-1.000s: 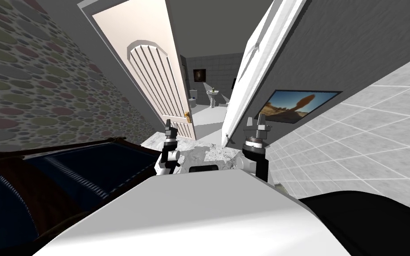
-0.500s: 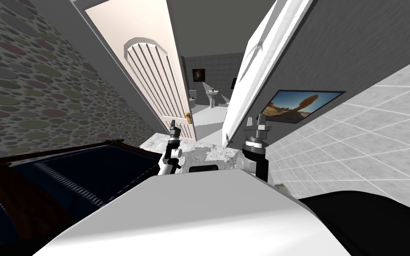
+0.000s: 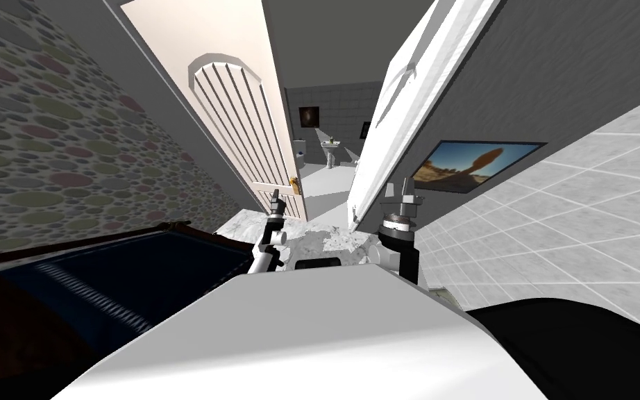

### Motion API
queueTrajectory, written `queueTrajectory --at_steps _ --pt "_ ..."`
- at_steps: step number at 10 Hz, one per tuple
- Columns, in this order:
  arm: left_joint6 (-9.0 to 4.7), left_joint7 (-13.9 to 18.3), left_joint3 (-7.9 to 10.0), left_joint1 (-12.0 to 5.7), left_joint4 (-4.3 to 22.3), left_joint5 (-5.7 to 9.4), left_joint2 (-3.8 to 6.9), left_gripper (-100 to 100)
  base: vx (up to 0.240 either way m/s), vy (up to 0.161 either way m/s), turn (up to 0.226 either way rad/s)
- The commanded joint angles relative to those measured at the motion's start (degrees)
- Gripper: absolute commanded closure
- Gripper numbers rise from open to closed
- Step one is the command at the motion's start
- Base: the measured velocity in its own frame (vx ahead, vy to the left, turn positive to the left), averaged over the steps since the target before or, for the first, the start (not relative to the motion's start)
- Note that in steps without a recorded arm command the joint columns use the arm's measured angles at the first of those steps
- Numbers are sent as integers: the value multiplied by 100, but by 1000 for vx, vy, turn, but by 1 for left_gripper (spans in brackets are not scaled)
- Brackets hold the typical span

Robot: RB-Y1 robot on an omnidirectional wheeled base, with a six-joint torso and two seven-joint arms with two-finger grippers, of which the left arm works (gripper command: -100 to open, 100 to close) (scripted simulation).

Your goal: Push the door open

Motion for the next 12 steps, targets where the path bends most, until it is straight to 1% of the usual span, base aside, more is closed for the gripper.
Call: queueTrajectory --at_steps 1,2,3,5,6,8,9,12 --pt "49 38 -33 -180 286 9 12 -100 77 73 -53" --pt "67 63 -54 -307 494 14 20 -100 104 94 -61" --pt "67 63 -54 -307 572 14 20 -100 65 81 -22" --pt "101 114 -96 -557 940 26 33 -100 40 82 -43" --pt "101 114 -96 -557 1025 26 33 -100 47 70 -25" --pt "135 164 -138 -804 1431 37 46 -100 65 77 -37" --pt "135 164 -138 -804 1472 37 46 -100 56 64 -26" --pt "184 235 -197 -1156 2064 52 62 -100 62 74 -44"
